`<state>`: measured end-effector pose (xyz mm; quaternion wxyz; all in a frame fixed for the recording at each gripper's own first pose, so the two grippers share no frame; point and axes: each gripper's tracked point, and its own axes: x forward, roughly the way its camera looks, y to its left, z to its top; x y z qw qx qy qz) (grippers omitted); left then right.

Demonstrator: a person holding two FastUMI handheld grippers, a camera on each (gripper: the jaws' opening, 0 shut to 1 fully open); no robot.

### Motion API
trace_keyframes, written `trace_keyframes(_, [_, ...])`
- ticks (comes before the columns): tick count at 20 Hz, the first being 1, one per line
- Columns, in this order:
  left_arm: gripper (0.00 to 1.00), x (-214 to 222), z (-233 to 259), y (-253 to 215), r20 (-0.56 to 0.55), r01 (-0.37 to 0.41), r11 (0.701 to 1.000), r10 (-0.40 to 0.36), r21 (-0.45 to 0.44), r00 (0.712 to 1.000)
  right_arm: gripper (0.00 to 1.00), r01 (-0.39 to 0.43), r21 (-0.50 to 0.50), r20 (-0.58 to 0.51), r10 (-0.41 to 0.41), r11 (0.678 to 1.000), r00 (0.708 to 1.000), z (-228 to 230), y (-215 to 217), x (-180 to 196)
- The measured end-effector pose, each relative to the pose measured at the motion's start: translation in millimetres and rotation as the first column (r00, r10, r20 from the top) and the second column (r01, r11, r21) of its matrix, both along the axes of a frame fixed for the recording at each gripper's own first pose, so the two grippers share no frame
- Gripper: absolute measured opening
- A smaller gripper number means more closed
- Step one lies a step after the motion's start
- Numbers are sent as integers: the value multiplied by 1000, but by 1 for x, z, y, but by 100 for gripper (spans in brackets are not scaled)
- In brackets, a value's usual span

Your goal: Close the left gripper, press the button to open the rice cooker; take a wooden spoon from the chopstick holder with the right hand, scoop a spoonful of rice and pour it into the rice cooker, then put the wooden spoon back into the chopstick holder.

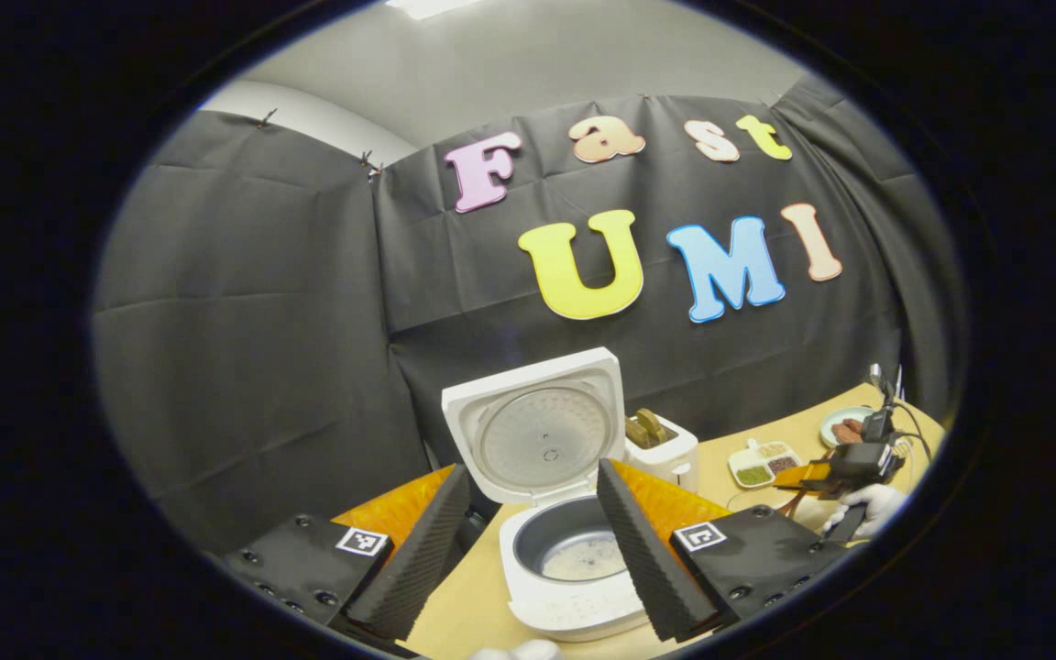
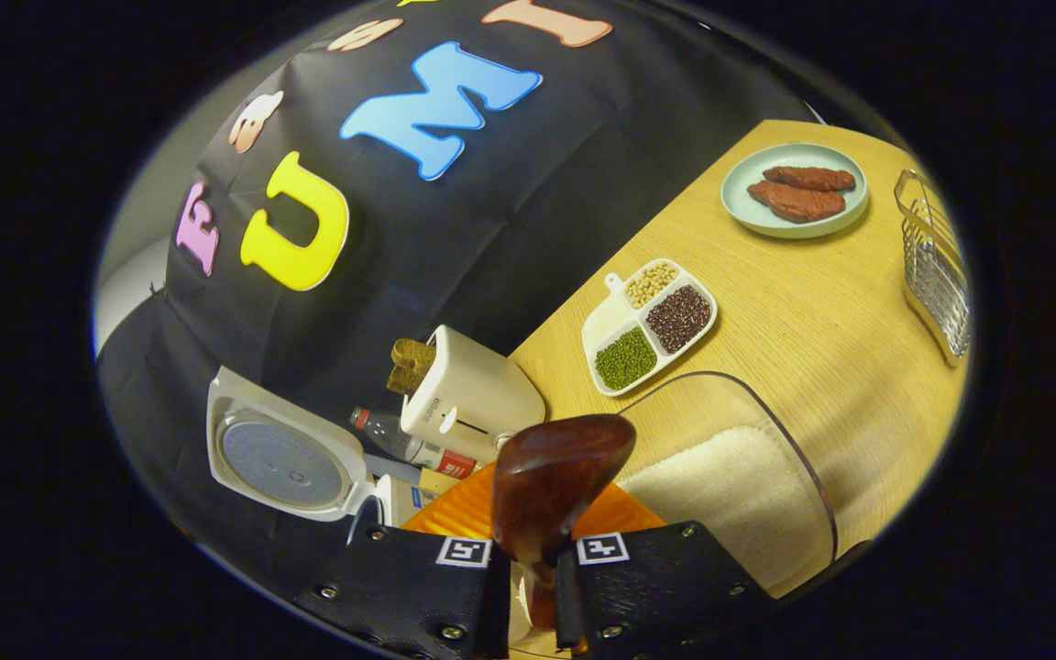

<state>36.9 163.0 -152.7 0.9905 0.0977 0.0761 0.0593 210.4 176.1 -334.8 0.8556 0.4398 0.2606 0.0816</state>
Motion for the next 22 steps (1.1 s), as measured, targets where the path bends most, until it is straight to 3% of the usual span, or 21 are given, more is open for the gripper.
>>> trace_keyframes(4, [99,-2,5,-2,9,2,1000,-2,5,1000,20,44,120,1,-44,992,999,10,-13,1])
trace_keyframes(8, [99,-2,7,-7,12,8,1000,-8,9,1000,19,120,244,-25,-117,962,993,12,-33,2])
trace_keyframes(22, [99,-4,6,-11,17,24,1000,-24,-4,1000,19,163,333,5,-174,929,985,62,-54,5])
